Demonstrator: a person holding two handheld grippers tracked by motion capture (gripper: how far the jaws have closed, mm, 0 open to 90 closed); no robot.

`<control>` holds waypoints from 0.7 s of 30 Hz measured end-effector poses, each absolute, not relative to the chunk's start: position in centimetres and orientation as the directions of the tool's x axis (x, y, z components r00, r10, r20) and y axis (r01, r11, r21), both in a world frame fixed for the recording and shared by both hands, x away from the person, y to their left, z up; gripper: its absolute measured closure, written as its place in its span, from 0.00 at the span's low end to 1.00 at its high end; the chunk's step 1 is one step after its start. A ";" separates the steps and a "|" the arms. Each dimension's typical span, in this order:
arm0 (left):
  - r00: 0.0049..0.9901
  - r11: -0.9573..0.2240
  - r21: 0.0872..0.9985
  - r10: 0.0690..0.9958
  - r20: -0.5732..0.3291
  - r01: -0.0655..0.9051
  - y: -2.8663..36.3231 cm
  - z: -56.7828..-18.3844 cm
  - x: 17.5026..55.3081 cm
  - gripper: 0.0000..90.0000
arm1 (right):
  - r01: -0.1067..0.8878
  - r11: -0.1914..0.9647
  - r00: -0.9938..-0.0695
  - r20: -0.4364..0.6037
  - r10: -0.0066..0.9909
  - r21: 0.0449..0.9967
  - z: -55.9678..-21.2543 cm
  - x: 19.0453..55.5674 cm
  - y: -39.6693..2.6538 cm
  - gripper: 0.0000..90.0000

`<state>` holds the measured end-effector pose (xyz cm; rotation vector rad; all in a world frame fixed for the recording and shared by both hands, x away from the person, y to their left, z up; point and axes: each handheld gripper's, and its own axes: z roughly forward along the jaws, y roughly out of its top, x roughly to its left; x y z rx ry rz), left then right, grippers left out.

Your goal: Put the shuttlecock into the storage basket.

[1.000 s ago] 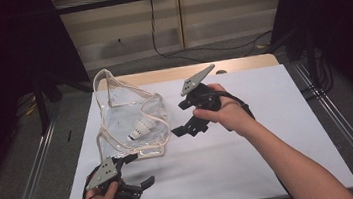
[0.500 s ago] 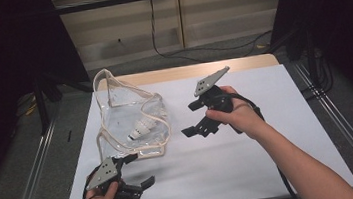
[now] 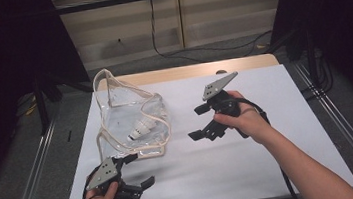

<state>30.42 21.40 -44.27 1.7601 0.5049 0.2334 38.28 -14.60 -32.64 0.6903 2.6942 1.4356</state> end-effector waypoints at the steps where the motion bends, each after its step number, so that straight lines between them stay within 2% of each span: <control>1: 0.885 -0.176 0.962 0.453 -0.111 0.210 21.4 -44.3 30.4 0.01 | 0.371 0.481 -0.903 0.188 0.386 0.794 -32.7 38.2 -14.7 0.06; 21: 0.885 -0.178 0.961 0.453 -0.110 0.210 21.3 -44.3 30.4 0.01 | 0.377 0.459 -0.895 0.189 0.404 0.804 -34.0 37.1 -17.4 0.06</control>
